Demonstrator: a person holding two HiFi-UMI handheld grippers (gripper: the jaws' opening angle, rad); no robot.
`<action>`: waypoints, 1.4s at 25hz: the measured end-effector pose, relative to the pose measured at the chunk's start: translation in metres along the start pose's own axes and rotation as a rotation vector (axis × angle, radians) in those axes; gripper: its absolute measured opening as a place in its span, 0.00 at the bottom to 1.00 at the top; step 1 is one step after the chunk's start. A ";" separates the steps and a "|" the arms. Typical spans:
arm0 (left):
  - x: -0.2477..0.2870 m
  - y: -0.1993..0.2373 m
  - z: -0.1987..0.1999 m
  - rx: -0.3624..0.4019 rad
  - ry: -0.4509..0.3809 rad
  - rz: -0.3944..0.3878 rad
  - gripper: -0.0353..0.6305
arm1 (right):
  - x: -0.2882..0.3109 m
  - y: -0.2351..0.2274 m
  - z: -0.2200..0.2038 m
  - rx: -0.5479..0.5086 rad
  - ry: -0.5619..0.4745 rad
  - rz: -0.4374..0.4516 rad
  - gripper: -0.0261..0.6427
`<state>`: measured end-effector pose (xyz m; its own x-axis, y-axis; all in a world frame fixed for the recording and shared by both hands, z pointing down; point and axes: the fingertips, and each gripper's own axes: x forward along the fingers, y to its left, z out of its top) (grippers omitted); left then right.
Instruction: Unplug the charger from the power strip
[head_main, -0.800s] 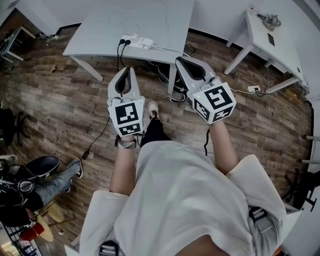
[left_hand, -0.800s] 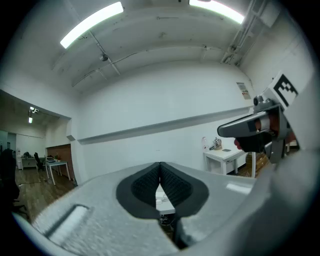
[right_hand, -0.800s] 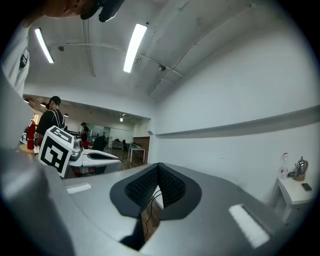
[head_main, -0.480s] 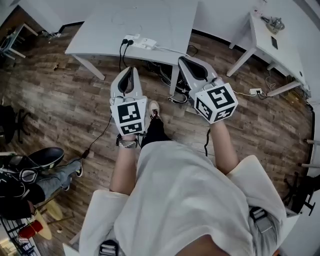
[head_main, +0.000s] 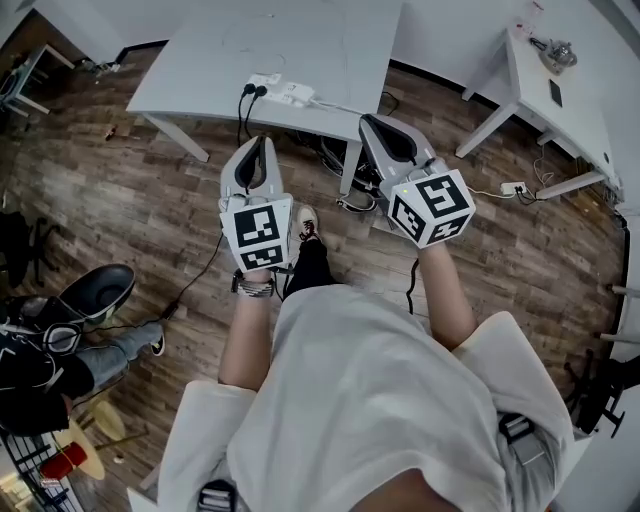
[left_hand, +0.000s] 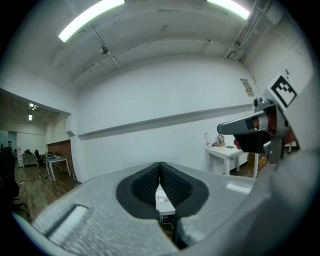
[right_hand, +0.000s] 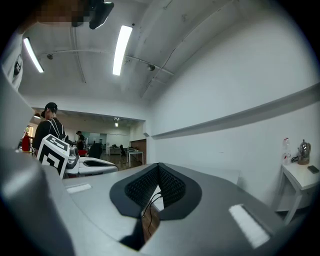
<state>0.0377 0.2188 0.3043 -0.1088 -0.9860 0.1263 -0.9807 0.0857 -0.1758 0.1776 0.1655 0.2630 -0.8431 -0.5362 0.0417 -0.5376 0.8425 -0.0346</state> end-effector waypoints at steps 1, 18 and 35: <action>0.006 0.001 -0.002 0.001 0.003 -0.004 0.06 | 0.006 -0.003 -0.001 0.001 0.000 0.003 0.04; 0.144 0.045 -0.012 -0.016 0.026 -0.066 0.07 | 0.138 -0.063 -0.007 -0.013 0.064 0.071 0.04; 0.283 0.098 -0.079 -0.041 0.167 -0.165 0.11 | 0.290 -0.106 -0.082 0.066 0.208 0.088 0.04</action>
<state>-0.1025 -0.0409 0.3996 0.0313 -0.9500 0.3108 -0.9929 -0.0654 -0.0998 -0.0087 -0.0756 0.3607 -0.8689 -0.4326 0.2405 -0.4676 0.8768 -0.1119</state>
